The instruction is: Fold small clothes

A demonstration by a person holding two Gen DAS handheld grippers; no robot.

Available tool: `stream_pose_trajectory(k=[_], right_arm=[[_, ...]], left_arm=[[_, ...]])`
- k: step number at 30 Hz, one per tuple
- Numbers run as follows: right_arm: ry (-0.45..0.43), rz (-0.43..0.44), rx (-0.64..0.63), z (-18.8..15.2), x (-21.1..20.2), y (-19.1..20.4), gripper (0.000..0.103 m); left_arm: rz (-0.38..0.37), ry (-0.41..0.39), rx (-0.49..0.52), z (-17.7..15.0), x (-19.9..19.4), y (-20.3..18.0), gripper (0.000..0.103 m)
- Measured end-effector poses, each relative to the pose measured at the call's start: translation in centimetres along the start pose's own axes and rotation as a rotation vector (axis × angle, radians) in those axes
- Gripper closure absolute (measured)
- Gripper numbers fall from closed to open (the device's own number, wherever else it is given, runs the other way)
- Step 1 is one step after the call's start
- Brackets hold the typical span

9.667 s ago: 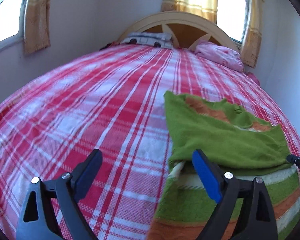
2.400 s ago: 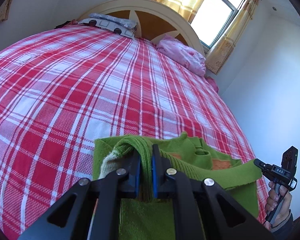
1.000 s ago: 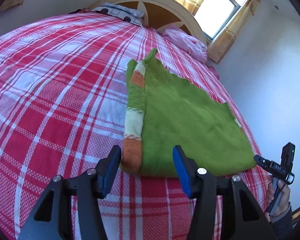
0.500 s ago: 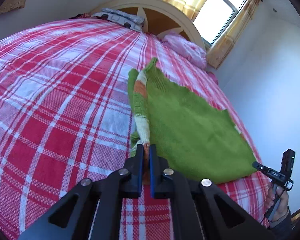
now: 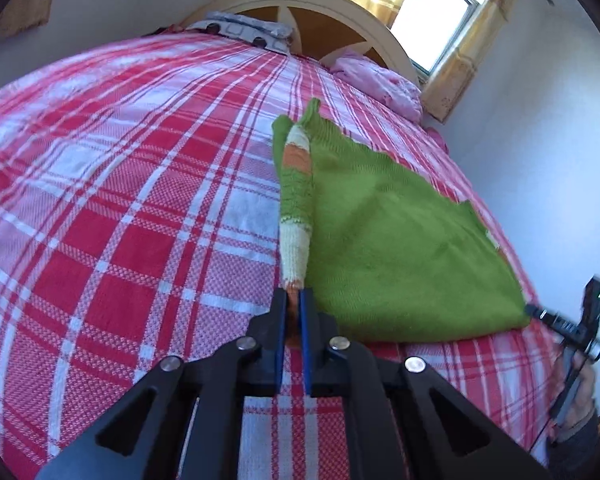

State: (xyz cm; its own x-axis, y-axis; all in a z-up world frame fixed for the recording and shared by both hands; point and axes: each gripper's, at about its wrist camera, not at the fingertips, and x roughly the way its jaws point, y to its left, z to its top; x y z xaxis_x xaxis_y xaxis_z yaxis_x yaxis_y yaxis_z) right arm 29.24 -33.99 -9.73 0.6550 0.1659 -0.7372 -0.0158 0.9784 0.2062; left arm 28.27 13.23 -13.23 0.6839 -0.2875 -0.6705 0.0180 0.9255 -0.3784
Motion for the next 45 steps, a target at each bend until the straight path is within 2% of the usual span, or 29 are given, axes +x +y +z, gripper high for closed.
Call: stream_pose_trajectory(k=[2, 4, 7, 10, 13, 14, 15, 16, 19, 23, 24, 25, 26, 31, 33, 38, 45], right_arm=[[-0.052, 0.022, -0.032, 0.6, -1.1, 1.5, 0.048], [-0.072, 0.06, -0.086, 1.3, -1.4, 3.8, 0.048], [-0.055, 0.122, -0.143, 1.6, -0.5, 6.8, 0.048], [-0.044, 0.137, -0.191, 0.8, 0.4, 9.4, 0.046], [-0.016, 0.159, -0.202, -0.3, 1.3, 10.7, 0.045], [-0.008, 0.16, -0.206, -0.7, 1.4, 11.0, 0.045], [0.0, 0.159, -0.213, -1.2, 1.6, 11.1, 0.045], [0.008, 0.154, -0.221, -1.6, 1.7, 11.2, 0.045], [0.015, 0.141, -0.228, -2.1, 1.9, 11.1, 0.045], [0.022, 0.121, -0.205, -1.9, 2.2, 10.2, 0.045], [0.021, 0.118, -0.196, -1.9, 2.2, 10.0, 0.045], [0.02, 0.116, -0.188, -2.0, 2.2, 9.8, 0.045], [0.018, 0.116, -0.183, -2.0, 2.1, 9.7, 0.045], [0.014, 0.122, -0.204, -2.1, 1.6, 10.1, 0.045], [0.01, 0.122, -0.215, -2.0, 1.5, 10.3, 0.045], [0.009, 0.132, -0.241, -1.5, 1.9, 11.3, 0.045], [0.021, 0.171, -0.289, -1.3, 2.6, 13.6, 0.045]], left_arm=[[0.029, -0.005, 0.061, -0.6, -0.1, -0.8, 0.096], [0.035, 0.003, 0.081, -0.8, -0.1, -1.1, 0.097], [0.009, -0.018, 0.09, -0.6, -0.6, -1.3, 0.097], [-0.012, -0.062, 0.071, -0.2, -1.3, -1.2, 0.097], [-0.007, -0.041, 0.072, 0.2, -0.7, -1.4, 0.097], [-0.004, -0.038, 0.068, 0.2, -0.5, -1.4, 0.095], [0.001, -0.03, 0.056, 0.1, -0.3, -1.2, 0.089], [-0.003, -0.025, 0.048, 0.1, -0.1, -1.1, 0.087], [-0.017, -0.026, 0.032, 0.1, -0.1, -0.8, 0.085], [-0.012, -0.016, 0.025, 0.2, 0.2, -0.8, 0.068], [-0.019, -0.02, 0.032, 0.1, 0.1, -0.8, 0.07], [-0.029, -0.021, 0.051, 0.2, 0.1, -1.0, 0.079], [-0.028, -0.021, 0.057, 0.3, 0.2, -1.0, 0.097], [-0.007, 0.021, -0.016, 0.0, 0.1, 0.4, 0.099], [-0.03, 0.029, -0.039, -0.3, -0.3, 0.8, 0.099], [-0.024, 0.025, -0.002, -1.1, -0.8, 0.2, 0.099], [-0.039, 0.012, -0.015, -1.3, -1.4, 0.7, 0.099]])
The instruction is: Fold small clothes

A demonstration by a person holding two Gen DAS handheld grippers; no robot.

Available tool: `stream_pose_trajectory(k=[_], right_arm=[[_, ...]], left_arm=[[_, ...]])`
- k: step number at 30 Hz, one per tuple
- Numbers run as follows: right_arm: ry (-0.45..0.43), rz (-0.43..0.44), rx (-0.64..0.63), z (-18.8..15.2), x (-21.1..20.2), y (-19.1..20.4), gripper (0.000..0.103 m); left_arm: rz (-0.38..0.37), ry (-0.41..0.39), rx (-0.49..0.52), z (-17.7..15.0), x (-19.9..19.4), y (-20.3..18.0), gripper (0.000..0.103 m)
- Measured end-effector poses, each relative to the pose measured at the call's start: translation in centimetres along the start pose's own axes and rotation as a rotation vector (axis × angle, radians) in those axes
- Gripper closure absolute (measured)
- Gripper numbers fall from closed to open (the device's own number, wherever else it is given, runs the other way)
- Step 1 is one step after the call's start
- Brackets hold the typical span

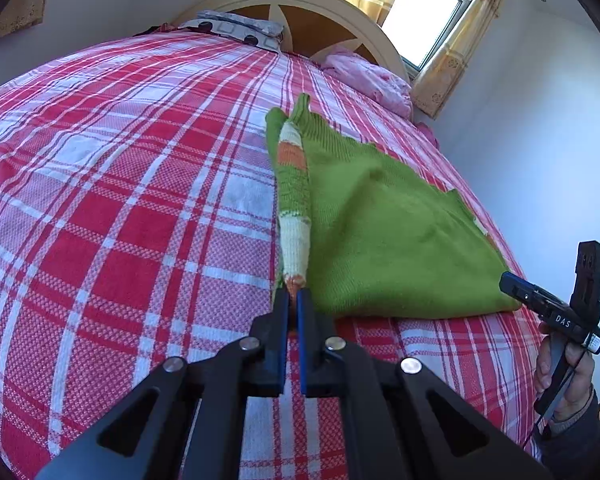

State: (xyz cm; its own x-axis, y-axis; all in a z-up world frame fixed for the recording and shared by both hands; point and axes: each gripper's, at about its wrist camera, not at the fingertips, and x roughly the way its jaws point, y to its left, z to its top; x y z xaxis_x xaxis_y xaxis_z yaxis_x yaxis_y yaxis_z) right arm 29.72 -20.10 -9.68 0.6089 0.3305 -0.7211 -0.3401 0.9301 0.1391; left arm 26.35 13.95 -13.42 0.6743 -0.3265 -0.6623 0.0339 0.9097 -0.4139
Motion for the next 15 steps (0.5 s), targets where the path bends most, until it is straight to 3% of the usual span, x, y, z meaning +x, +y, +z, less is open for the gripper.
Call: stream_pose_trajectory(k=[3, 6, 10, 13, 15], right_arm=[[0.055, 0.033, -0.021, 0.0, 1.8, 0.3, 0.041], [0.158, -0.022, -0.023, -0.9, 4.0, -0.3, 0.04], [0.209, -0.063, -0.088, -0.4, 2.9, 1.2, 0.04], [0.142, -0.037, -0.12, 0.9, 2.1, 3.0, 0.04], [0.094, -0.006, -0.126, 2.5, 2.7, 4.5, 0.04]], left_arm=[[0.012, 0.002, -0.012, 0.1, 0.2, 0.3, 0.099], [0.031, 0.009, -0.026, 0.2, 0.5, 0.6, 0.098], [0.048, 0.004, -0.003, -0.1, 0.0, 0.5, 0.09], [0.069, -0.015, 0.016, -0.3, -0.3, 0.2, 0.075], [0.093, -0.026, 0.014, -0.2, -0.4, 0.1, 0.055]])
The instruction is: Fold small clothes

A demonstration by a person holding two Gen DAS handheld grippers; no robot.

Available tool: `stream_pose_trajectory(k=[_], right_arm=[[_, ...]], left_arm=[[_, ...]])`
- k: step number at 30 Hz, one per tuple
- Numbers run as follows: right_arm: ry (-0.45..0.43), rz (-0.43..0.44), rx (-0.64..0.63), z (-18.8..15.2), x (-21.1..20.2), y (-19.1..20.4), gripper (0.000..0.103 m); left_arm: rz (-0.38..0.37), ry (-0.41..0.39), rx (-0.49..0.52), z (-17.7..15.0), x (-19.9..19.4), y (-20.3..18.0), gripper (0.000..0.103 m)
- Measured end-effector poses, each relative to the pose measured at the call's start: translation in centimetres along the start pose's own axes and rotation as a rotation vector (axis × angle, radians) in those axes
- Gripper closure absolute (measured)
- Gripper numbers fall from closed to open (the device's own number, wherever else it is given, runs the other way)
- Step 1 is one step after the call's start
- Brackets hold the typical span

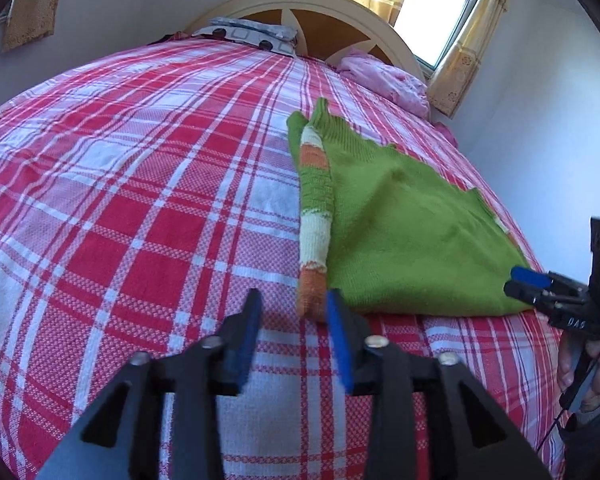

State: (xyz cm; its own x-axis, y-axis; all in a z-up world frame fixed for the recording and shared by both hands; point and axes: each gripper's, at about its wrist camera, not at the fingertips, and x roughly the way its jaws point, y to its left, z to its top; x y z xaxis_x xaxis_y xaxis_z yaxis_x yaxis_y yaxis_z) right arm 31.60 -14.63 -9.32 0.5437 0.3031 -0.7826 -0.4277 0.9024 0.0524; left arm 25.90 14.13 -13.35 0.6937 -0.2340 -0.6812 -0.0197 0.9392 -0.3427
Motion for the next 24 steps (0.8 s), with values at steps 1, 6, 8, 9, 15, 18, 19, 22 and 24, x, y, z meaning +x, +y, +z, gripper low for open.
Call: stream_pose_trajectory(k=[1, 6, 8, 9, 15, 18, 19, 22, 24], right_arm=[[-0.017, 0.0, 0.001, 0.6, 0.3, 0.5, 0.04], [0.021, -0.012, -0.012, 2.7, 5.0, 2.8, 0.04], [0.071, -0.052, -0.038, 1.6, 6.6, 3.4, 0.04], [0.054, -0.079, -0.073, 0.7, 6.2, 4.0, 0.04], [0.065, -0.039, -0.052, -1.6, 4.7, 3.5, 0.04], [0.088, -0.059, -0.045, -0.7, 4.2, 4.1, 0.04], [0.062, -0.036, -0.05, -0.3, 3.8, 5.0, 0.04], [0.015, 0.005, -0.141, 0.3, 3.7, 8.7, 0.04], [0.001, 0.0, -0.22, 0.2, 4.2, 11.1, 0.04]], left_arm=[[0.013, -0.013, -0.003, 0.1, -0.2, 0.0, 0.05], [0.1, -0.069, 0.043, 0.8, -1.3, -0.2, 0.025], [0.119, -0.082, 0.054, 1.4, -1.5, 0.1, 0.022], [0.133, -0.088, 0.054, 1.9, -1.5, 0.5, 0.019], [0.142, -0.097, 0.038, 4.4, 0.1, 2.7, 0.018], [0.169, -0.084, 0.046, 5.0, 1.2, 2.9, 0.018], [0.183, -0.076, 0.051, 5.1, 1.5, 2.9, 0.018], [0.197, -0.074, 0.079, 5.7, 1.8, 2.7, 0.011], [0.22, -0.079, 0.106, 6.1, 2.1, 2.6, 0.009]])
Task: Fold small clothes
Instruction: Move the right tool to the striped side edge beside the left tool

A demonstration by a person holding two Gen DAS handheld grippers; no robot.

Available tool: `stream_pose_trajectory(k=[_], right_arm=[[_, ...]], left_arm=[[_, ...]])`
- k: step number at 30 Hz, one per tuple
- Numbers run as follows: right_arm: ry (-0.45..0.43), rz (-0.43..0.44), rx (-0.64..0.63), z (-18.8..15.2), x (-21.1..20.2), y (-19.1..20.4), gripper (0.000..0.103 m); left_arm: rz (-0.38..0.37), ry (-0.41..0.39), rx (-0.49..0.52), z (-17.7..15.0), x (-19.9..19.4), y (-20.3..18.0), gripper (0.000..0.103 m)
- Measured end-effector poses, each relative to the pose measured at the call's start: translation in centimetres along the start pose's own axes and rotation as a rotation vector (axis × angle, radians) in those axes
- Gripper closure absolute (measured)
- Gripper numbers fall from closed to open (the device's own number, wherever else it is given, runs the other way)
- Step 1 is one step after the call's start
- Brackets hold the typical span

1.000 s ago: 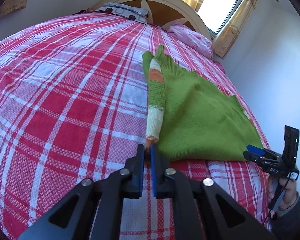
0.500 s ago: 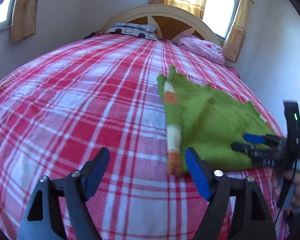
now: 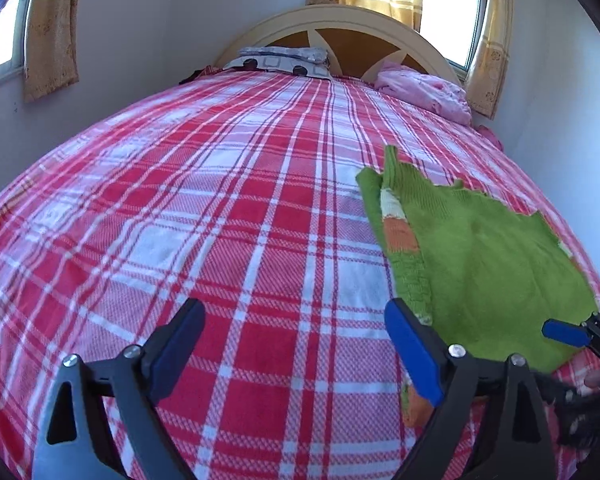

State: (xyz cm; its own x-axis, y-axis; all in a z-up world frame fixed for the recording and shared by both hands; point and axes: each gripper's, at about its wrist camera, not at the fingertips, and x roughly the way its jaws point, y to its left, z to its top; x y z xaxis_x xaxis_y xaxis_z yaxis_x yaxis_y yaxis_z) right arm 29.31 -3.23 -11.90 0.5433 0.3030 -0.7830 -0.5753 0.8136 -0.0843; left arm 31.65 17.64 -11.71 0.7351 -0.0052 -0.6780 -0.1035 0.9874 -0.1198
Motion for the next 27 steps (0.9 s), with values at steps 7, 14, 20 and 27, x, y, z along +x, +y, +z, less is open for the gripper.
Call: stream_pose_trajectory(k=[7, 14, 20, 27], right_arm=[[-0.004, -0.025, -0.144, 0.8, 1.8, 4.6, 0.04], [-0.036, -0.179, -0.275, 1.1, 3.0, 7.0, 0.04], [-0.063, -0.275, -0.337, 0.9, 3.4, 8.6, 0.04], [-0.076, -0.301, -0.347, 0.5, 3.3, 8.9, 0.04]], left_arm=[[0.033, 0.03, 0.054, 0.9, 1.6, 0.0, 0.009], [0.021, 0.074, 0.063, 1.9, 3.7, -0.2, 0.009], [-0.02, 0.097, 0.072, 2.9, 5.4, -1.2, 0.009], [-0.263, 0.086, -0.064, 4.6, 6.7, -0.5, 0.009]])
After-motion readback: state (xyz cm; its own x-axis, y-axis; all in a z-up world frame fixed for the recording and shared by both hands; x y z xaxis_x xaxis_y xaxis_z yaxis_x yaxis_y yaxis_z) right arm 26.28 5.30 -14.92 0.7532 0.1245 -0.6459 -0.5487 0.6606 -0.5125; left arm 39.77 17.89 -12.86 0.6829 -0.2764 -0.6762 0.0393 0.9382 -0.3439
